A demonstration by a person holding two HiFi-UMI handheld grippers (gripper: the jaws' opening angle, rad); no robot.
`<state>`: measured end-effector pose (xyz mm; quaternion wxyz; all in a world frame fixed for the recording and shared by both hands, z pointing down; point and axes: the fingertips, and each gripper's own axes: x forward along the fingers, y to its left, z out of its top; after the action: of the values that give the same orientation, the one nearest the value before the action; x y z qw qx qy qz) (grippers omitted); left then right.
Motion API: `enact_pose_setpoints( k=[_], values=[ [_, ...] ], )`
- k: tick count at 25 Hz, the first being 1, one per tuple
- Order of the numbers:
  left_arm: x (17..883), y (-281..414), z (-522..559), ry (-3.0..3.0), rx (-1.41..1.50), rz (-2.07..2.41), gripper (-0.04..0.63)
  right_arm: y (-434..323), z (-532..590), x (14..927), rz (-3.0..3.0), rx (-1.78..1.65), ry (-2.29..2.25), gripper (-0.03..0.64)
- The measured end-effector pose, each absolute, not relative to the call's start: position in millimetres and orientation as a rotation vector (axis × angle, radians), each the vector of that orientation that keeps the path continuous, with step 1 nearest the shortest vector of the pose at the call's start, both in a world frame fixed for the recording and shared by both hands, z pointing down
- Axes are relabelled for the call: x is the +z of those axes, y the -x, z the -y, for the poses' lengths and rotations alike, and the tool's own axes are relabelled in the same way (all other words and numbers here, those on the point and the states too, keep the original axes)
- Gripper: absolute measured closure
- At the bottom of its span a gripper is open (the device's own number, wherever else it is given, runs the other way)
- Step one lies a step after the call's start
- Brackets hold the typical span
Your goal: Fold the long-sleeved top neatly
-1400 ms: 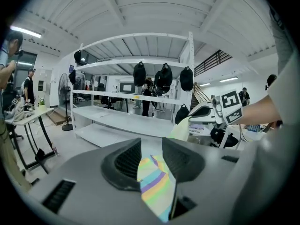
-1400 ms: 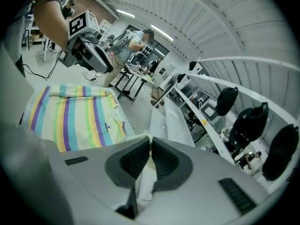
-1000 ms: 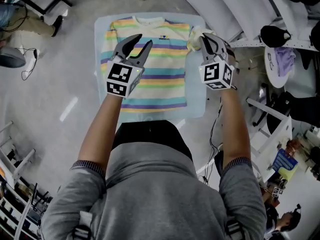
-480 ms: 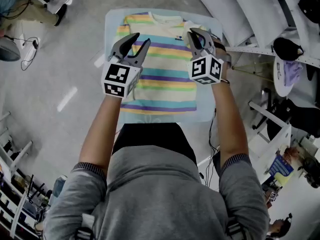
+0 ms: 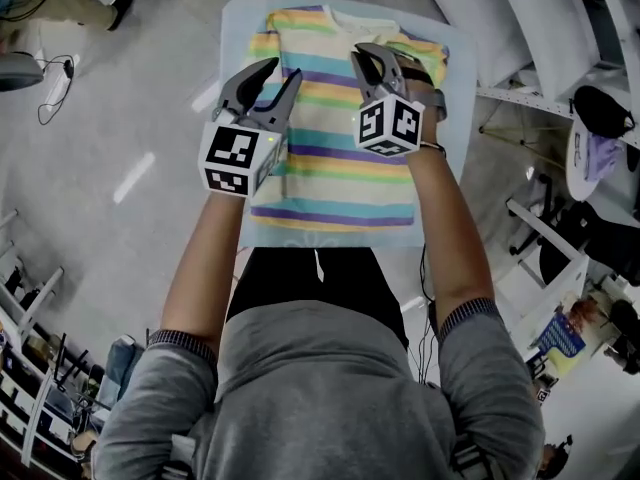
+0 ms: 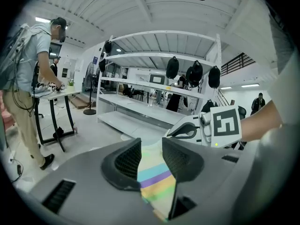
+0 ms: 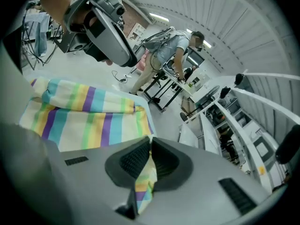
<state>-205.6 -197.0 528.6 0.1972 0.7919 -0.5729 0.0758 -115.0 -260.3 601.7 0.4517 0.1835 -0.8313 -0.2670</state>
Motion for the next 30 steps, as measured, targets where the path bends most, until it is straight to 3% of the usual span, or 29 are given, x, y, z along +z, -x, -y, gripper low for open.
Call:
enact_pose_setpoints(
  k=[11,16,21,30],
  values=[
    [578,228,182,-2.157,0.211,1.606,0.439,169,235,669,1.997,-0.757,-0.254,0.586],
    [596,238,176,-2.126,0.204,1.617,0.439,187,223,685,2.064,-0.647,-0.188,0.451],
    [606,248,166,-2.101,0.205,1.626,0.439,207,204,671,2.237,-0.463,-0.193,0.359],
    [604,260,142,-2.095,0.216,1.647,0.439,197,191,643,2.308,-0.347,-0.273,0.342]
  ],
)
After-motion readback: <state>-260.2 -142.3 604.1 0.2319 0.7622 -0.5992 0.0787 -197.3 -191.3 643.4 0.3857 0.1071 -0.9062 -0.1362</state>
